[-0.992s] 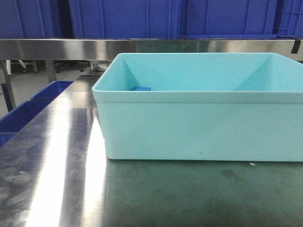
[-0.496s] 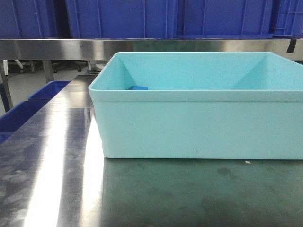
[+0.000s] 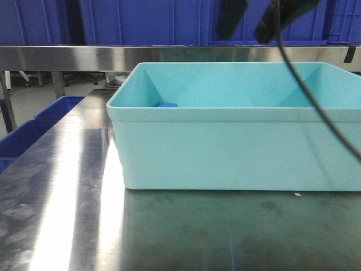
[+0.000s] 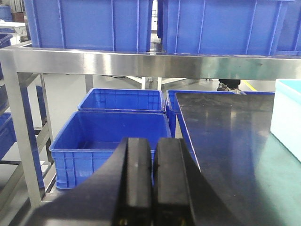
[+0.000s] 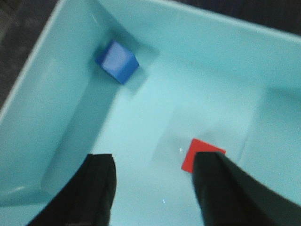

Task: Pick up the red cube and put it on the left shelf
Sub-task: 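Lower the right gripper and close it on the red cube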

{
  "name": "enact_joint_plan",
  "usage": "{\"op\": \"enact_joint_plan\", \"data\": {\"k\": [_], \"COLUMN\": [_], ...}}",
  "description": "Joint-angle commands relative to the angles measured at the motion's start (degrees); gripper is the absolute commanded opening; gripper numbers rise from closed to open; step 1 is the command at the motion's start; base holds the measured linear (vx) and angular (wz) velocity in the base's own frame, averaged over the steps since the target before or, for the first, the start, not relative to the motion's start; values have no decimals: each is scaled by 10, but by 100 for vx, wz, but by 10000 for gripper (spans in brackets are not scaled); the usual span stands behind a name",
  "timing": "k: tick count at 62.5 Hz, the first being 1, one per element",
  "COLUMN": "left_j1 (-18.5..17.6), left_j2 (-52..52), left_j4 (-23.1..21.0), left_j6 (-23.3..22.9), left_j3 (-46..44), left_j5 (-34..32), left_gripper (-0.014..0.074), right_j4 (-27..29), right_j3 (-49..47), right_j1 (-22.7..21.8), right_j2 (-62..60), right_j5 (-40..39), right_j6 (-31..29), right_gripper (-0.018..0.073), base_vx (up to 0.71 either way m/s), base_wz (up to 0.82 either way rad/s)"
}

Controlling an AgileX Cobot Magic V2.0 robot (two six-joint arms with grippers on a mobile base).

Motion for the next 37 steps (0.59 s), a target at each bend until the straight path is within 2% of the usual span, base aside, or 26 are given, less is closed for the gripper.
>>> {"op": "enact_joint_plan", "data": {"k": [1,9,20,37], "left_j1": [-1,-1,-1,-1], "left_j2": [-7,-7,-7,-7], "left_j4": [-2,-2,-2,-2], "left_j6": [-3,-3,-3,-3], "left_j3": [14,14,14,14], "left_j5": [-52,-52,-52,-52], "left_gripper": [102,102,102,102], "right_j4": [-11,-46,-115,-118], "right_j3": [-22,-22,-22,-22], "right_j1": [-1,-1,-1,-6], "right_j2": [-5,18,46,99], "right_j5": [-1,13,25,5], "right_j6": [14,42,112,127], "right_gripper": [570,571,571,571], "base_vx": [0,0,0,0], "base_wz": [0,0,0,0]}}
